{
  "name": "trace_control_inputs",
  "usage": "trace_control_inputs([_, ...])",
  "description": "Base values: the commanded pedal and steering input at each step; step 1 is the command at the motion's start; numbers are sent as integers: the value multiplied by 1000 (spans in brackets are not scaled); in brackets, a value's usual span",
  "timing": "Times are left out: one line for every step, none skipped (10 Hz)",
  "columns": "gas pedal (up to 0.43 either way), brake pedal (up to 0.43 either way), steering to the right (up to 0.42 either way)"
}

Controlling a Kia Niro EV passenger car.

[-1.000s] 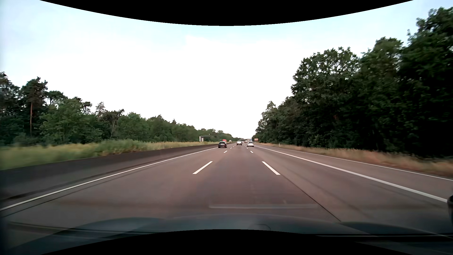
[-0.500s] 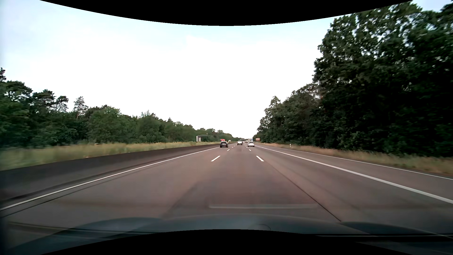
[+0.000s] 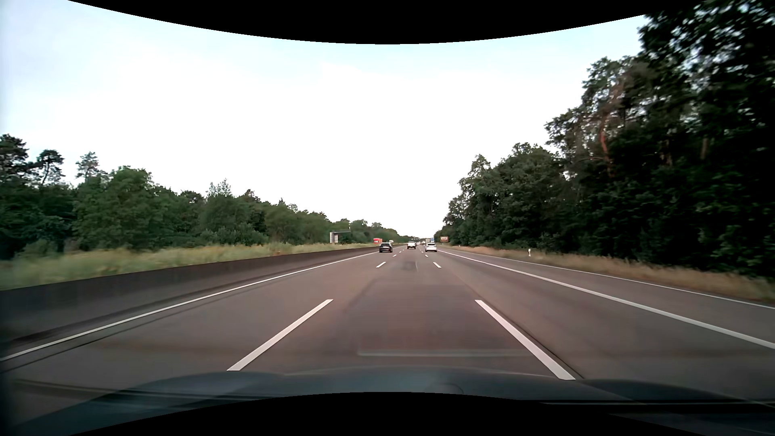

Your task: Follow the waypoints while adhering to traffic rules and regulations

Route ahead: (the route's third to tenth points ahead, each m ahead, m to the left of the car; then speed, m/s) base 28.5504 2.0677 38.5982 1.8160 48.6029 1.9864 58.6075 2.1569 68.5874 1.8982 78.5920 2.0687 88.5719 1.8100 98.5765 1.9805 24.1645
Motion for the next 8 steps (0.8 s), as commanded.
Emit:
trace_control_inputs([157,0,-4])
trace_control_inputs([157,0,-4])
trace_control_inputs([157,0,-4])
trace_control_inputs([157,0,-4])
trace_control_inputs([157,0,-4])
trace_control_inputs([157,0,-4])
trace_control_inputs([157,0,-3])
trace_control_inputs([157,0,-4])
